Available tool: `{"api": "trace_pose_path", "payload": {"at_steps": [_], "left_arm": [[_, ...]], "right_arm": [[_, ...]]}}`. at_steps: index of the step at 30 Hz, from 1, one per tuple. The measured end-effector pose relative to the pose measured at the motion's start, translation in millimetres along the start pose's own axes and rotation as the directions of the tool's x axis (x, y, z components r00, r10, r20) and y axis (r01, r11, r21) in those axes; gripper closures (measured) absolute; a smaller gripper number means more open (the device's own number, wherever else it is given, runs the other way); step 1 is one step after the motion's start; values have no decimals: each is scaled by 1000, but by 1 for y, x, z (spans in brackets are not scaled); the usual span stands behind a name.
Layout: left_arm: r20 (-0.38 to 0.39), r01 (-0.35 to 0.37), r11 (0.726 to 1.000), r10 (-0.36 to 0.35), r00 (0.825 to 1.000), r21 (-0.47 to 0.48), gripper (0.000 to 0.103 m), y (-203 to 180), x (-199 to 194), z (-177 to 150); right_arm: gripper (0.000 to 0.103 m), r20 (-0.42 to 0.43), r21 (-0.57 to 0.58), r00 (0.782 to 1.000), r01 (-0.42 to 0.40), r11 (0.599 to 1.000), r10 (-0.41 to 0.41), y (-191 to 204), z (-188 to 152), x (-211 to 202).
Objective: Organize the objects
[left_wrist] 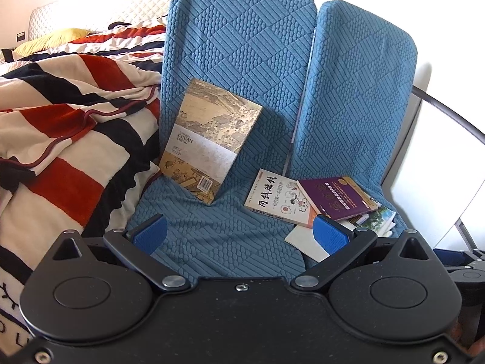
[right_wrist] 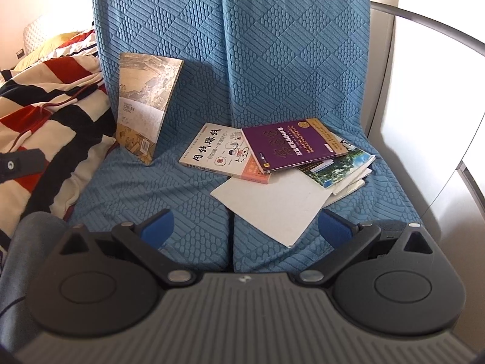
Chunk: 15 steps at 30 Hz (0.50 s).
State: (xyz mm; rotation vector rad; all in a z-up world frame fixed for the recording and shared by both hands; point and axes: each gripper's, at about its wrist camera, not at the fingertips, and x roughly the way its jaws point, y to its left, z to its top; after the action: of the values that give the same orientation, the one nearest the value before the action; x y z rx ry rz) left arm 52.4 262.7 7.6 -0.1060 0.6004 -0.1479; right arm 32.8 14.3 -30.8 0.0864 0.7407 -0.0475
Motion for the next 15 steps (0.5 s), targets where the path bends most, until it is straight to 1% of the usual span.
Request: {"api": "trace_pose_path", "payload": {"at_steps": [4,8,15], "left_arm": [[6,-10,1000,10,1000,-26,0,12,10,5],[24,-30,999,30,999,-19,0,16,23,6],[40,-23,999,24,999,-33,0,22,50,7]], "right_arm": [[0,-1,-8,1000,-26,1000,26,8,5,9],[0,-2,57,998,-70,996,70,5,15,24],[0,31,52,997,-78,996,76,11,37,48]]}}
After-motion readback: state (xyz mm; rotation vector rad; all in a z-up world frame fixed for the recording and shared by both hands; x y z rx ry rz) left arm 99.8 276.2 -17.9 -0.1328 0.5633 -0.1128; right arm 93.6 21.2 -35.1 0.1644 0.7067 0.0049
